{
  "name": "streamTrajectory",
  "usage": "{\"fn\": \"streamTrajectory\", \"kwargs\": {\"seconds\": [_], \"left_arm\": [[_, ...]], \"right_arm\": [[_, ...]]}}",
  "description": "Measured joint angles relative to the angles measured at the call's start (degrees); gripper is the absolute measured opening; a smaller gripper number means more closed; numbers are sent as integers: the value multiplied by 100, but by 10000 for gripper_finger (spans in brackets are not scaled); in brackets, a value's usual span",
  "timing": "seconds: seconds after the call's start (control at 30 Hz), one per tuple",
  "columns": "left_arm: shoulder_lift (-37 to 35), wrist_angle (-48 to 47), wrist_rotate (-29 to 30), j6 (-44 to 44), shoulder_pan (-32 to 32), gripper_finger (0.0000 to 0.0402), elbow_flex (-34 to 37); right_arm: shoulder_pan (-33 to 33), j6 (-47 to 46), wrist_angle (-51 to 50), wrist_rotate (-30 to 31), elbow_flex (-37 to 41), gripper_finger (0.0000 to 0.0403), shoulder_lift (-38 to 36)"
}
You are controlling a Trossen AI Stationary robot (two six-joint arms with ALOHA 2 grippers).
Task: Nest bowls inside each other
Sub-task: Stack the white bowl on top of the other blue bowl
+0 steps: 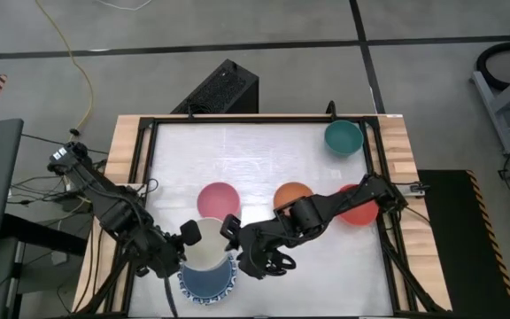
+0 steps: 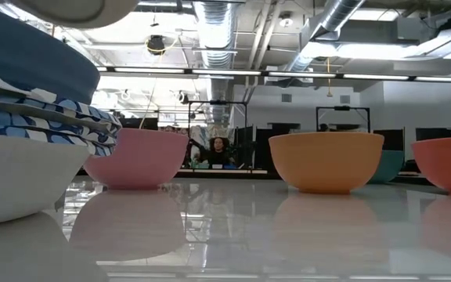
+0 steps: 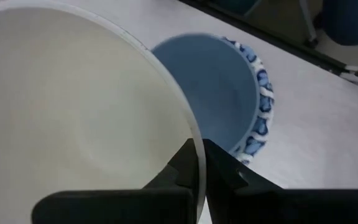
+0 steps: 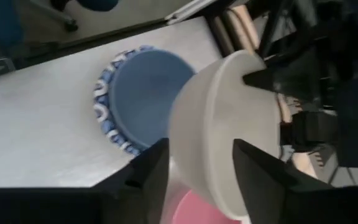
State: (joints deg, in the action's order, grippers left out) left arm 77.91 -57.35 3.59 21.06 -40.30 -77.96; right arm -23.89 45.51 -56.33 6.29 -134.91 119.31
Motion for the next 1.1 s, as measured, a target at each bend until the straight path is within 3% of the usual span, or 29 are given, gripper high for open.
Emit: {"fn": "streamTrajectory", "kwargs": {"seconds": [0.17,0.33,0.6,1.1], "left_arm": [[0,-176,-37,127,54,0,-70],[0,-245,-34,140,40,0,-70],[0,-275,-10,379,40,0,-70],[0,-63,25,620,40,0,-65]], "right_arm": [[116,121,259,-208,0,233,0],[319,-32,268,-883,0,231,0],[487,-206,459,-1358,79,226,0],[598,-219,356,-1532,155,226,407]]}}
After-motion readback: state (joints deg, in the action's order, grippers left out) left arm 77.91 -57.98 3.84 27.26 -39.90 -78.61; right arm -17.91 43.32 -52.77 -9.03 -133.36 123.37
